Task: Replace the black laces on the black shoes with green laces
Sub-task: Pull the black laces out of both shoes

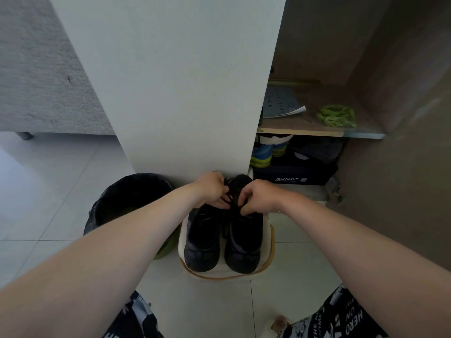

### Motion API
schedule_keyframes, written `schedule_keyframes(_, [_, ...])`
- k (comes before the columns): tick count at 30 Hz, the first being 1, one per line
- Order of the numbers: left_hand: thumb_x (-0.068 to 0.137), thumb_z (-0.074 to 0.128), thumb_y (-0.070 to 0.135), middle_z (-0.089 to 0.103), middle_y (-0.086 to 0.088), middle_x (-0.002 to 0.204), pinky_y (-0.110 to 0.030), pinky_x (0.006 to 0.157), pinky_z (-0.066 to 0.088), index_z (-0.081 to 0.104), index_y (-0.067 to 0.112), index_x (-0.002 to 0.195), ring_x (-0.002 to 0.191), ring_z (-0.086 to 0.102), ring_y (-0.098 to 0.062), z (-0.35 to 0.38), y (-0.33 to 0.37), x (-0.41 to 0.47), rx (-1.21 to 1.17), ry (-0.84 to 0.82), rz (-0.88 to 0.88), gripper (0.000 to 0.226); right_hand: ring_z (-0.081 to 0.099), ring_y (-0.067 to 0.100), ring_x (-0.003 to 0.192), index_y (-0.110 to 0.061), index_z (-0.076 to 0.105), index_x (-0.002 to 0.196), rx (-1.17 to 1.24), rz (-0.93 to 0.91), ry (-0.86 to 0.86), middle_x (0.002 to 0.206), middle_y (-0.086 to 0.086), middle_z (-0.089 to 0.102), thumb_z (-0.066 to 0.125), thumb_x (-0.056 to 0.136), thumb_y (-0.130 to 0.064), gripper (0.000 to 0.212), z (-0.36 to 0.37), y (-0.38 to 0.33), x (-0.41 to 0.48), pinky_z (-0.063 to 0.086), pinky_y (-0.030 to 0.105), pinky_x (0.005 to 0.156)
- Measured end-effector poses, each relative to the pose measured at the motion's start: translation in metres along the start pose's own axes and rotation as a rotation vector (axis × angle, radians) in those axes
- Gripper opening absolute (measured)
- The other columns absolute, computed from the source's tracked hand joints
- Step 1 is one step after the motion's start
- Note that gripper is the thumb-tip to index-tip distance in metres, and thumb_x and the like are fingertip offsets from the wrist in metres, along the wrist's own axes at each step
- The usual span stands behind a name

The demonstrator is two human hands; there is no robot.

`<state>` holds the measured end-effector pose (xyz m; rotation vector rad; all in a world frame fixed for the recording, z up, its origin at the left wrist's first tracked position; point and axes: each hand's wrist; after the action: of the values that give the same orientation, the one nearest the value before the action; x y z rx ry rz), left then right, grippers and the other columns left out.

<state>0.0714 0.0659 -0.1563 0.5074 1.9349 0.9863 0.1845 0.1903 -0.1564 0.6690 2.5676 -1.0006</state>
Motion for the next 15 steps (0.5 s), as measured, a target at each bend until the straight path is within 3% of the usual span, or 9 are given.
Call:
schedule_keyframes(2, [0.106,0.037,0.007,0.063,-0.018,0.08,-0.035,0.056,0.057,0.041,0.007,0.08,0.075,0.069,-0.029,-0.002,0.006,0.001,-0.033,0.08,0.027,0.026,0.064,0.011,0.074,-0.029,0.074,0.088,-0.036,0.002,0.01,0.078,-0.01,0.067,0.074,0.08,-0.022,0.011,-0.001,0.001,0.001,0.051,0.024,0.06])
schedule_keyframes(4, [0.106,0.037,0.009,0.064,-0.017,0.082,-0.037,0.059,0.058,0.041,0.009,0.082,0.069,0.068,-0.03,-0.003,0.008,0.0,-0.067,0.091,0.065,0.024,0.065,0.012,0.084,-0.031,0.074,0.086,-0.028,0.016,0.024,0.081,-0.011,0.068,0.073,0.08,-0.034,0.007,0.001,-0.002,0.001,0.054,0.027,0.07])
schedule_keyframes(7, [0.106,0.038,0.011,0.066,-0.016,0.084,-0.035,0.059,0.06,0.041,0.011,0.089,0.066,0.067,-0.029,0.0,0.007,-0.004,-0.099,0.018,0.083,0.017,0.063,0.01,0.085,-0.03,0.073,0.085,-0.095,0.016,0.032,0.086,-0.01,0.068,0.083,0.072,-0.051,0.026,0.002,-0.005,0.002,0.05,0.026,0.067])
schedule_keyframes(8, [0.105,0.038,0.009,0.064,-0.016,0.085,-0.036,0.058,0.06,0.041,0.011,0.09,0.066,0.066,-0.029,0.0,0.007,0.0,-0.07,0.035,0.094,0.016,0.063,0.009,0.083,-0.029,0.073,0.086,-0.133,0.023,0.017,0.086,-0.011,0.069,0.086,0.071,-0.047,0.026,0.001,-0.004,0.001,0.048,0.025,0.065])
schedule_keyframes(10, [0.101,0.039,0.004,0.057,-0.015,0.081,-0.034,0.047,0.053,0.043,0.008,0.091,0.057,0.061,-0.027,-0.008,0.013,0.009,-0.046,0.229,0.136,0.012,0.064,0.009,0.085,-0.027,0.077,0.091,-0.228,0.039,-0.038,0.09,-0.011,0.071,0.087,0.073,-0.034,0.022,0.0,0.0,0.001,0.051,0.023,0.067])
schedule_keyframes(12, [0.1,0.033,0.006,0.044,-0.01,0.066,-0.02,0.035,0.033,0.045,0.004,0.089,0.036,0.044,-0.016,-0.024,0.021,0.015,-0.236,0.419,0.142,0.016,0.065,0.008,0.088,-0.026,0.078,0.095,-0.286,0.016,-0.054,0.091,-0.012,0.07,0.084,0.077,-0.025,0.019,0.002,0.002,0.001,0.052,0.022,0.072])
schedule_keyframes(13, [0.101,0.031,0.007,0.039,-0.006,0.062,-0.016,0.035,0.027,0.044,0.008,0.084,0.033,0.038,-0.012,-0.032,0.022,0.015,-0.335,0.419,0.124,0.022,0.064,0.007,0.086,-0.027,0.078,0.095,-0.266,-0.002,-0.043,0.088,-0.015,0.068,0.083,0.078,-0.023,0.018,0.004,0.003,0.002,0.05,0.02,0.071])
schedule_keyframes(15, [0.105,0.034,0.012,0.04,-0.002,0.062,-0.014,0.036,0.032,0.043,0.016,0.082,0.038,0.043,-0.011,-0.04,0.016,0.011,-0.404,0.26,0.083,0.026,0.062,0.006,0.082,-0.03,0.072,0.088,-0.216,-0.011,-0.014,0.083,-0.017,0.064,0.079,0.08,-0.023,0.012,0.006,0.003,0.002,0.05,0.021,0.068])
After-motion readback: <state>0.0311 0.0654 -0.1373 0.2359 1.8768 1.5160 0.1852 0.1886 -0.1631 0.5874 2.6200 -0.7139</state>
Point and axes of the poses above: each hand's wrist, its own x-axis towards the middle knuckle, its own z-axis out of the palm, y = z × x
